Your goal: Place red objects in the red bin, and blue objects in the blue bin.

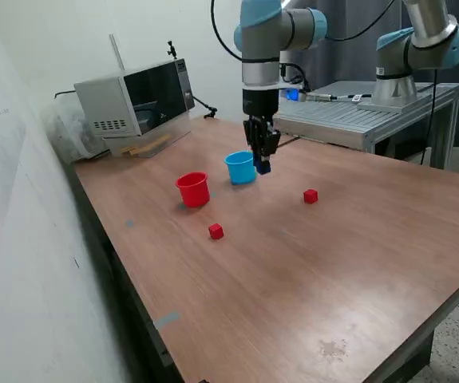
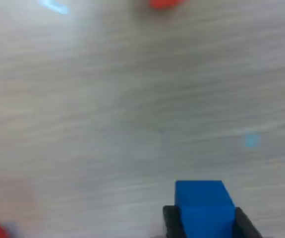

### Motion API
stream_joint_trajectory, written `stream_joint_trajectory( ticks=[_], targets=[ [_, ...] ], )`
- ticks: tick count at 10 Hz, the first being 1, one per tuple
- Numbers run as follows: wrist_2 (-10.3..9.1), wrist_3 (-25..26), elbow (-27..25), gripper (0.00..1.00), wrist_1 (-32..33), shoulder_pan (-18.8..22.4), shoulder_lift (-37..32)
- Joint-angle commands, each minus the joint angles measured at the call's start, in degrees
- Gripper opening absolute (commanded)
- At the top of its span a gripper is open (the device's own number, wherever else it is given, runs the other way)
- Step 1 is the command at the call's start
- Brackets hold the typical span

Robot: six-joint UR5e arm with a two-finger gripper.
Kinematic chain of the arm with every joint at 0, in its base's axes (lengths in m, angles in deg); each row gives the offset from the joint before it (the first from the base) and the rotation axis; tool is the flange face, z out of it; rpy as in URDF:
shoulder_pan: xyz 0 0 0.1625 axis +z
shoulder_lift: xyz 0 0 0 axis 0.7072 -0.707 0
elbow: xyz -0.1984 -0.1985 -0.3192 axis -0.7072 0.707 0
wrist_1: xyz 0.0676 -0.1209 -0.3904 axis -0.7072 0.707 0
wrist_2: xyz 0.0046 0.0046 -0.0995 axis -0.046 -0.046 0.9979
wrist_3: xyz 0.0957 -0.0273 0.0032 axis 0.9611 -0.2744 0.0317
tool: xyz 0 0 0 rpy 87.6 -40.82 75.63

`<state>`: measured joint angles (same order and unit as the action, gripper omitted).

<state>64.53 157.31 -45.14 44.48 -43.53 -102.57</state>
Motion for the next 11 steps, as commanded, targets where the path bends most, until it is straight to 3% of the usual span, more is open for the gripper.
stream_joint_trajectory(
  ticks=[1, 4, 11],
  targets=[
    [0.05, -2.75, -6.92, 0.00, -0.53, -9.52, -4.99],
    [0.31, -4.07, -10.18, 0.00, -0.44, -15.44, -5.43],
    [0.31, -4.60, -11.77, 0.00, -0.35, -18.88, -5.43]
  ],
)
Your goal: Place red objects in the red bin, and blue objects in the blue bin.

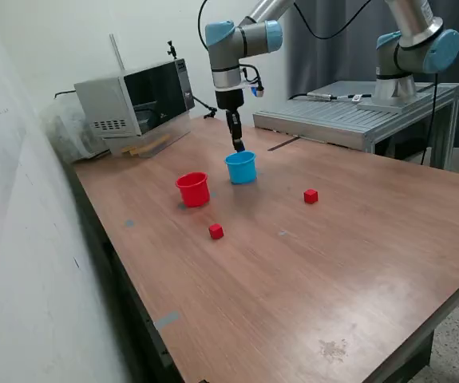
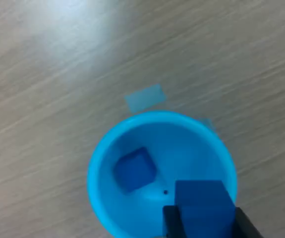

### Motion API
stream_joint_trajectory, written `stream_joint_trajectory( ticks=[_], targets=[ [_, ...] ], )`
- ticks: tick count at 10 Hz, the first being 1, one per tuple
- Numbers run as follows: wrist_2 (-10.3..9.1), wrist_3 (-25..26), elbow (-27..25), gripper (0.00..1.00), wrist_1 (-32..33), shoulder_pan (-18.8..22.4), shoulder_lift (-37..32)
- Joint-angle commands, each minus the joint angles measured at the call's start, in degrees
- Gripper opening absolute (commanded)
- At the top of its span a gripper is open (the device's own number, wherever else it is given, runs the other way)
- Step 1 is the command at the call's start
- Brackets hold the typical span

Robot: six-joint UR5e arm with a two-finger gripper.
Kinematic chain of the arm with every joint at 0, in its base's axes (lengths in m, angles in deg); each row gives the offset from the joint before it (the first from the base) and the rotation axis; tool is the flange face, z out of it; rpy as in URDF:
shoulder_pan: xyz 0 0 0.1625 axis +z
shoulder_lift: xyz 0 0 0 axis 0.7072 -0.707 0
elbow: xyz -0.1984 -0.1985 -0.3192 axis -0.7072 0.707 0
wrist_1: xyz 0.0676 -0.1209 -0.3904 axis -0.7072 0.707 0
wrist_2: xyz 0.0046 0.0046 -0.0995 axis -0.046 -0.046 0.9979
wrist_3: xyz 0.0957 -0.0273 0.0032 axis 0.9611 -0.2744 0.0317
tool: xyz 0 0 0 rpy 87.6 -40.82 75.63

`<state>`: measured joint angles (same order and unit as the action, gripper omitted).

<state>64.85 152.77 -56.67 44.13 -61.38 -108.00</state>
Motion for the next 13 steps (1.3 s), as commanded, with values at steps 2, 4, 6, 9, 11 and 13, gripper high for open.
stream_joint_trajectory(
  ticks=[2, 4, 6, 9, 11, 13],
  targets=[
    [0.00, 0.02, -0.59, 0.00, 0.18, -1.64, 0.00],
    [0.00, 0.02, -1.20, 1.00, 0.35, -1.56, -0.18],
    [0.00, -0.07, -1.03, 1.00, 0.44, -0.94, -0.27],
    [-0.44, -3.75, -2.51, 1.00, 0.09, 3.85, -2.88],
    [-1.49, -10.67, -4.89, 1.00, 0.18, 12.29, -6.06],
    [-6.92, -15.00, -5.07, 1.00, 0.09, 16.01, -6.24]
  ],
)
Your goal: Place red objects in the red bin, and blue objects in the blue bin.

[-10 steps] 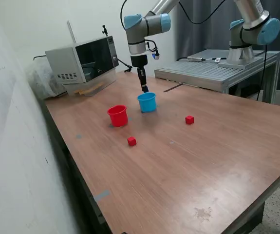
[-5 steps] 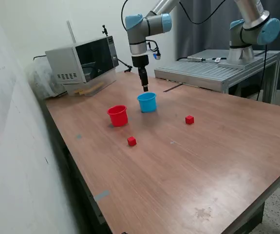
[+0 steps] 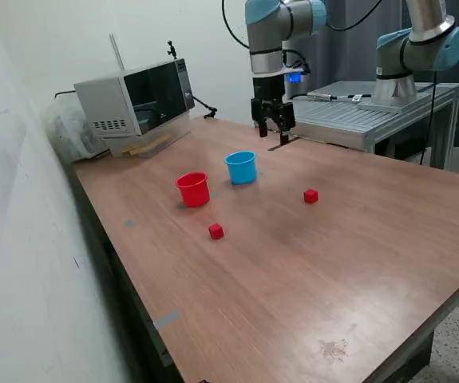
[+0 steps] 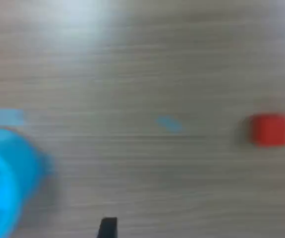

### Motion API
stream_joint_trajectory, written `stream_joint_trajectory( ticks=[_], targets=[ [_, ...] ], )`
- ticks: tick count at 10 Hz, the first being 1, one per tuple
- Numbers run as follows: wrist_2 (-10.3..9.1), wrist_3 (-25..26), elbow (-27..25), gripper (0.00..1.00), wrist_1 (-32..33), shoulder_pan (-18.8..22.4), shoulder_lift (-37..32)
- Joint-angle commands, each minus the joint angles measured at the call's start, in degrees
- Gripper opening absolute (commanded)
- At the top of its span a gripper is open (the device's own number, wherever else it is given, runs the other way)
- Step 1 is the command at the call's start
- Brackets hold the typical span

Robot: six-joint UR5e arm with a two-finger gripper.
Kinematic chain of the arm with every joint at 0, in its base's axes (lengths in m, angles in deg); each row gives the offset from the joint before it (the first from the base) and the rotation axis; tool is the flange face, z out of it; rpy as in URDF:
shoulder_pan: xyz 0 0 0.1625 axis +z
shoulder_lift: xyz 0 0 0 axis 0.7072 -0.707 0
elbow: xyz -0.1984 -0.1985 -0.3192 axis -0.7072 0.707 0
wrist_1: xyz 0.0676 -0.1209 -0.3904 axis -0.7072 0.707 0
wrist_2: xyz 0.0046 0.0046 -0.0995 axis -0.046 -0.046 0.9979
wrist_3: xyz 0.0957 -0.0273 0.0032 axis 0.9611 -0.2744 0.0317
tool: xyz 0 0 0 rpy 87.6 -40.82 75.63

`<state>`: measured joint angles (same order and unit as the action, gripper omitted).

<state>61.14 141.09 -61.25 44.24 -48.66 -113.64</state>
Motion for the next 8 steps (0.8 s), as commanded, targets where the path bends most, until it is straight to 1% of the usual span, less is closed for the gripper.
stream_joint_trajectory(
  ticks=[1, 3, 4, 6, 7, 8],
  targets=[
    [-3.32, -3.42, -0.32, 1.00, 0.32, 3.39, -0.43],
    [-3.32, -3.42, -0.05, 1.00, 1.64, 3.39, 2.54],
    [-3.32, -3.42, -0.31, 1.00, 3.82, 3.39, 5.60],
    [-3.32, -3.42, -0.32, 1.00, 6.38, 4.26, 9.22],
    [-3.32, -3.42, -0.40, 1.00, 6.91, 4.44, 10.11],
    [-3.32, -3.42, -0.58, 1.00, 7.18, 5.48, 10.29]
  ],
)
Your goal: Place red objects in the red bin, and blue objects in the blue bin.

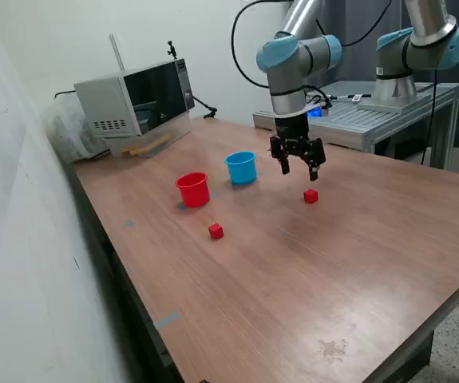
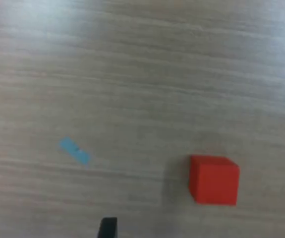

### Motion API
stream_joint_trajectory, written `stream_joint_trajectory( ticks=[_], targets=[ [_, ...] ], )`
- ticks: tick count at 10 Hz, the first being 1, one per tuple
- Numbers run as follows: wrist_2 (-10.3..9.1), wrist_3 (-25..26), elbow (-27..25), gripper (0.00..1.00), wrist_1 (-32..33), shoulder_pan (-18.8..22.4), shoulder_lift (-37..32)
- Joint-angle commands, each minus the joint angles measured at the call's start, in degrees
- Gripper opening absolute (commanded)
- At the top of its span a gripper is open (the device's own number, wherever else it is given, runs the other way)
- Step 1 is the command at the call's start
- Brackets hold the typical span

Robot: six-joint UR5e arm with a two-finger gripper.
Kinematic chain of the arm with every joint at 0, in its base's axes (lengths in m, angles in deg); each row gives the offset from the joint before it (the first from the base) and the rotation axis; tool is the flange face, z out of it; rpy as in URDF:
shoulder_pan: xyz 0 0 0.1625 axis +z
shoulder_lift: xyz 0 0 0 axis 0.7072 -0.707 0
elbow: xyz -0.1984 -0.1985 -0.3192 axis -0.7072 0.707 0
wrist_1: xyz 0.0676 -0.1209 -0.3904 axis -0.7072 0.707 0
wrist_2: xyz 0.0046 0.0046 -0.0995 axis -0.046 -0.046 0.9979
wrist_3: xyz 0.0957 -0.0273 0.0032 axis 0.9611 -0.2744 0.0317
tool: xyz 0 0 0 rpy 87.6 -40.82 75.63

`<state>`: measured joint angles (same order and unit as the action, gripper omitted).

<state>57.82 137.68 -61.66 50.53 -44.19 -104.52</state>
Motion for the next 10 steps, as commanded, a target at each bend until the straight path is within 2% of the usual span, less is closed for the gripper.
stream_joint_trajectory(
  ticks=[1, 6, 10],
  targets=[
    [-0.01, 0.08, -0.34, 1.00, 0.90, 2.43, 1.18],
    [-0.01, 0.34, -3.33, 1.00, 4.84, 3.58, 1.01],
    [-0.01, 0.61, -3.07, 1.00, 7.31, 2.88, 1.44]
  ],
)
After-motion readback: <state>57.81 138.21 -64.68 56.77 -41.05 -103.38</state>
